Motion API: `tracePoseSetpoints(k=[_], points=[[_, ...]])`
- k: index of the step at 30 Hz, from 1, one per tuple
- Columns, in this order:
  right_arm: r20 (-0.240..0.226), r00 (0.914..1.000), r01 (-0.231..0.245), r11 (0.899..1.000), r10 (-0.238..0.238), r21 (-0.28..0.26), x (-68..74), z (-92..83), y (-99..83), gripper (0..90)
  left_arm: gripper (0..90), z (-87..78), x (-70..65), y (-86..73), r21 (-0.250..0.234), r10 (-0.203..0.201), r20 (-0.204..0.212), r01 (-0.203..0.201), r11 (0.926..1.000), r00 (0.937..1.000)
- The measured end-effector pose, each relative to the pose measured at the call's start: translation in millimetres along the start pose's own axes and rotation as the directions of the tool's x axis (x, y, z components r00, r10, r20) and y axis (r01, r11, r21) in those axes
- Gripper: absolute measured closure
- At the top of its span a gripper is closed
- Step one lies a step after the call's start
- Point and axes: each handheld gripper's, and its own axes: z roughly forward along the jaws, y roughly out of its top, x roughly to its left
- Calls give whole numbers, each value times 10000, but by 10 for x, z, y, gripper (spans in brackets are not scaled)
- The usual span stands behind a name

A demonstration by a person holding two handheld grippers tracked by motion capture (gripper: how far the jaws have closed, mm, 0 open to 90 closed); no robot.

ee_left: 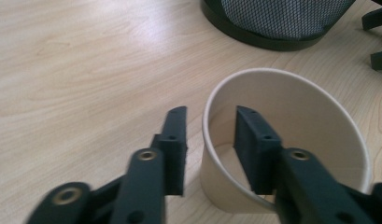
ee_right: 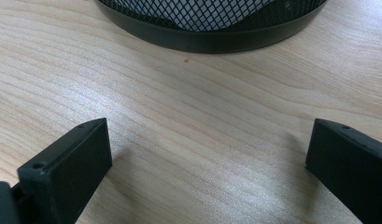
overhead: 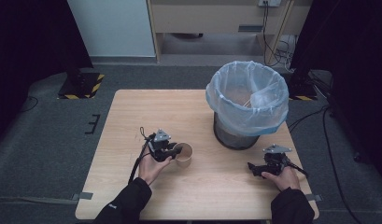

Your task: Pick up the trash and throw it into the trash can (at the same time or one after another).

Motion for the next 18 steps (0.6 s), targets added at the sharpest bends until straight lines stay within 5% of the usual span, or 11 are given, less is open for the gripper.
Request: tracePoseSetpoints(k=[8,18], points=[[-3,10000,-1,10000,1,2,0,0,0,5,802,-27,-7,11,69,-39,-9,39,10000,10000],[-3,10000,-3,10000,3,2,0,0,0,5,810,-203,-10,121,-659,-238,188,250,9975,9995]])
